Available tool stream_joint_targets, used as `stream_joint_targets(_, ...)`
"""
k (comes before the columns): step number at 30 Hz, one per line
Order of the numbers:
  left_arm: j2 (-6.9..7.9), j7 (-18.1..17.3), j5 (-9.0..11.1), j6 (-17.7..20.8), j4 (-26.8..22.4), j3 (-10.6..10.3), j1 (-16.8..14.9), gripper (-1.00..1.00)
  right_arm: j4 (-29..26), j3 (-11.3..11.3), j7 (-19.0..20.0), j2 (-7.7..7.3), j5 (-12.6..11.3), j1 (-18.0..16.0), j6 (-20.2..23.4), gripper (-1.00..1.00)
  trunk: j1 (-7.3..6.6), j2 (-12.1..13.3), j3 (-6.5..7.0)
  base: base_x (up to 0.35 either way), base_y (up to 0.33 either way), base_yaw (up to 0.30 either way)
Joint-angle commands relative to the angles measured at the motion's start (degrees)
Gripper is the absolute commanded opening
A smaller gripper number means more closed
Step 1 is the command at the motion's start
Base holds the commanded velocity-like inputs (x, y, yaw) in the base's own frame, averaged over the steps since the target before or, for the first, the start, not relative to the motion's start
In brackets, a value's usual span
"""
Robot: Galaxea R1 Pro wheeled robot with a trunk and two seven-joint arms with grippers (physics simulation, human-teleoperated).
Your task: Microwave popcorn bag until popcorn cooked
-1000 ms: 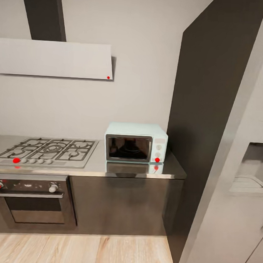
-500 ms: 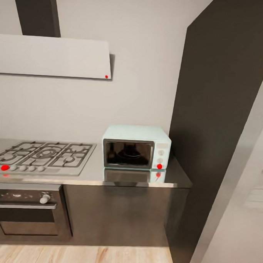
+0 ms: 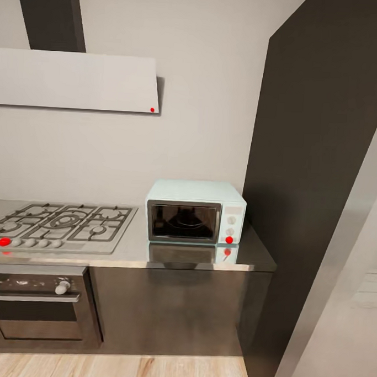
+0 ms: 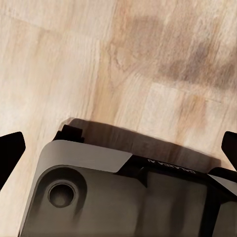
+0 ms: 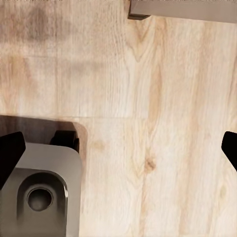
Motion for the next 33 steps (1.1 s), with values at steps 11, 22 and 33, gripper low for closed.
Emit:
stream_joint_targets(11, -0.02, -0.22, 0.59, -0.09, 0.05, -0.48, -0.04, 1.0, -13.0, 0.1, -2.6, 10.25, 2.11, -0.07, 1.35, 1.0, 0.0, -0.05, -0.07, 0.0, 0.0, 0.0)
stream_joint_targets(22, -0.04, -0.22, 0.34, -0.17, 0.03, -0.49, -0.04, 1.0, -40.29, 8.53, 0.62, 19.83, 2.35, -0.84, 19.91, 1.0, 0.0, -0.05, -0.07, 0.0, 0.0, 0.0)
stream_joint_targets(33, -0.08, -0.22, 0.25, -0.17, -0.03, -0.48, -0.04, 1.0, -71.4, 12.76, 2.22, 20.08, 1.85, -10.07, 41.26, 1.0, 0.0, -0.05, -0.07, 0.0, 0.0, 0.0)
